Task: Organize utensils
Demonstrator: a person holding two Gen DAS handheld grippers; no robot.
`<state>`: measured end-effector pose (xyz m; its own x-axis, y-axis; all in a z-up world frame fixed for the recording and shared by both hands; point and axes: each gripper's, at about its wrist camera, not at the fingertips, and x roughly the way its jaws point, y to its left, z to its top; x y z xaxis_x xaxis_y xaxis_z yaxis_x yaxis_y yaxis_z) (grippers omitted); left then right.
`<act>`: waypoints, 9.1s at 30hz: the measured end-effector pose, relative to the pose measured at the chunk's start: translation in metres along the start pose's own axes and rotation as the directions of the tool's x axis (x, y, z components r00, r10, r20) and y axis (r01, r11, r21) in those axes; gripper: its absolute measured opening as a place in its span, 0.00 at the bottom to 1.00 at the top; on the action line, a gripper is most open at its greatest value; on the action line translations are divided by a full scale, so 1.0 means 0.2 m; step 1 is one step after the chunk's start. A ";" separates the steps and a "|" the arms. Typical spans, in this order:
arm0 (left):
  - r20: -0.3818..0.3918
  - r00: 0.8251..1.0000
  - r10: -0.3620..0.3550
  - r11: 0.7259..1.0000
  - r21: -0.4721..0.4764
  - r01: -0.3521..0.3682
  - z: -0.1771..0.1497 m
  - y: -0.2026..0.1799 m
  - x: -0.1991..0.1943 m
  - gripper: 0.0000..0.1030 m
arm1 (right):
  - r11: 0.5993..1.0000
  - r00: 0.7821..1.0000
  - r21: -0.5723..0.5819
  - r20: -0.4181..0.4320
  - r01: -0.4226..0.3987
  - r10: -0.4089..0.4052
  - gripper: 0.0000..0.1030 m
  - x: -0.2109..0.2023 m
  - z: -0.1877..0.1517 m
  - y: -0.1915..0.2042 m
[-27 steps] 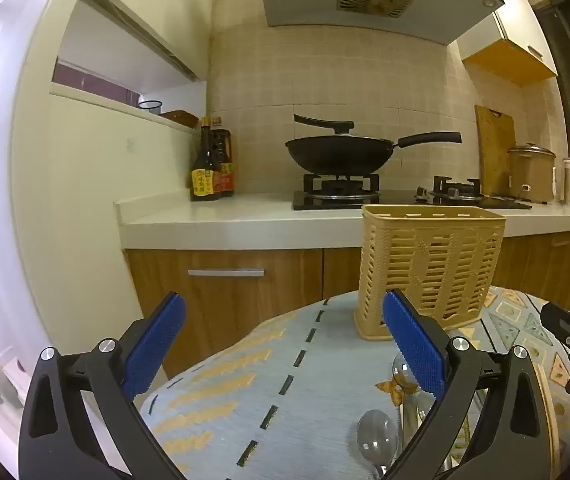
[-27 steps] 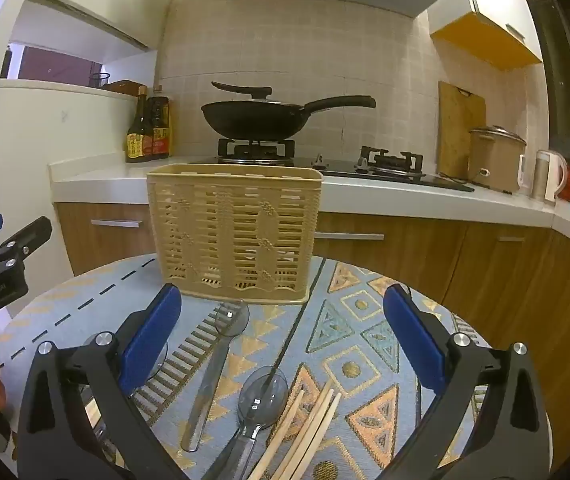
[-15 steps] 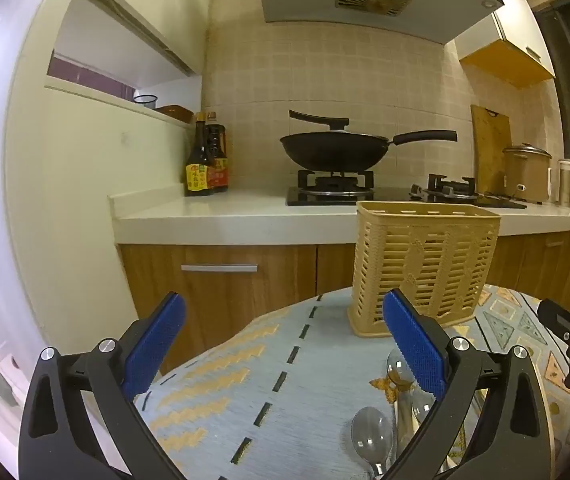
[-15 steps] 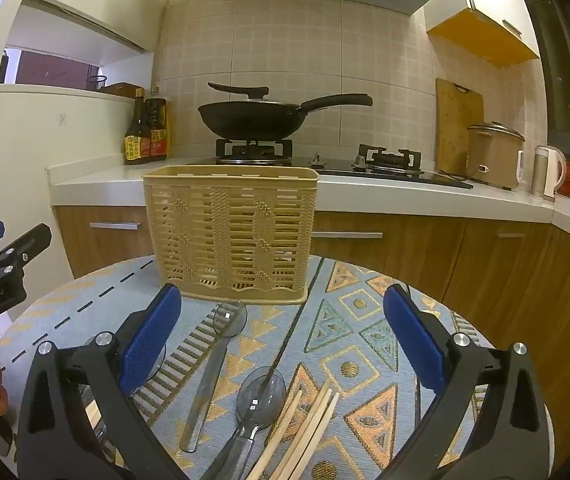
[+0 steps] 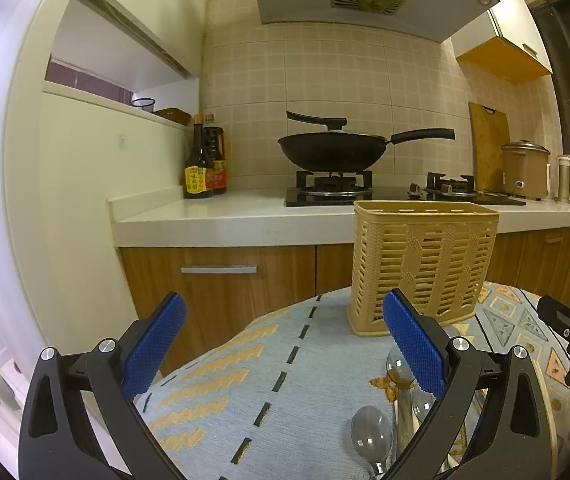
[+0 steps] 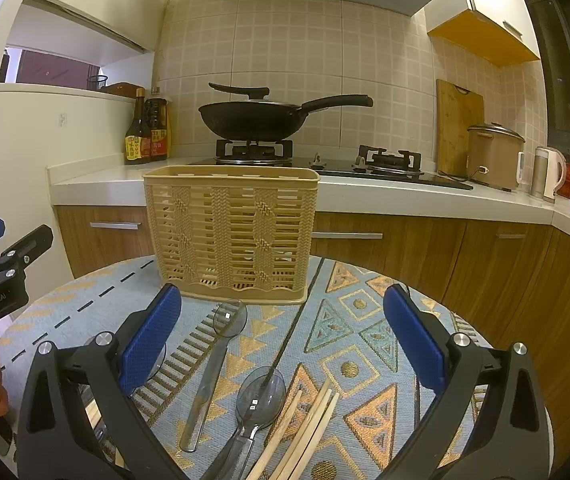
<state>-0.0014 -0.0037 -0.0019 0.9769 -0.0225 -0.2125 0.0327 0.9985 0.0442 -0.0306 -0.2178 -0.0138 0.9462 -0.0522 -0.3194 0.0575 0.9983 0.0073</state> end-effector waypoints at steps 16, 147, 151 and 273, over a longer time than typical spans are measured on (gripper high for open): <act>0.001 1.000 -0.004 1.000 -0.006 0.004 0.00 0.01 0.00 0.93 | 1.000 1.000 -0.001 -0.002 0.004 -0.004 0.94 0.00 0.00 0.01; -0.494 0.768 -0.408 0.901 -0.078 0.428 0.23 -0.11 0.14 0.09 | 0.826 0.712 0.231 -0.423 -0.513 0.561 0.10 0.28 0.24 0.25; -0.424 0.801 -0.422 0.900 -0.088 0.428 0.36 -0.10 0.12 0.09 | 0.806 0.734 0.223 -0.333 -0.549 0.592 0.10 0.19 0.39 0.17; -0.661 0.519 -0.542 0.833 -0.339 0.439 -0.06 -0.04 0.68 0.02 | 0.927 0.711 0.319 -0.605 -0.197 0.359 0.05 0.24 -0.10 0.01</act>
<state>0.1277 -0.0138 -0.0435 0.3500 -0.5199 -0.7792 0.3841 0.8384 -0.3868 0.0078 -0.2180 -0.0475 0.5009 0.3367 -0.7974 -0.0317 0.9277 0.3719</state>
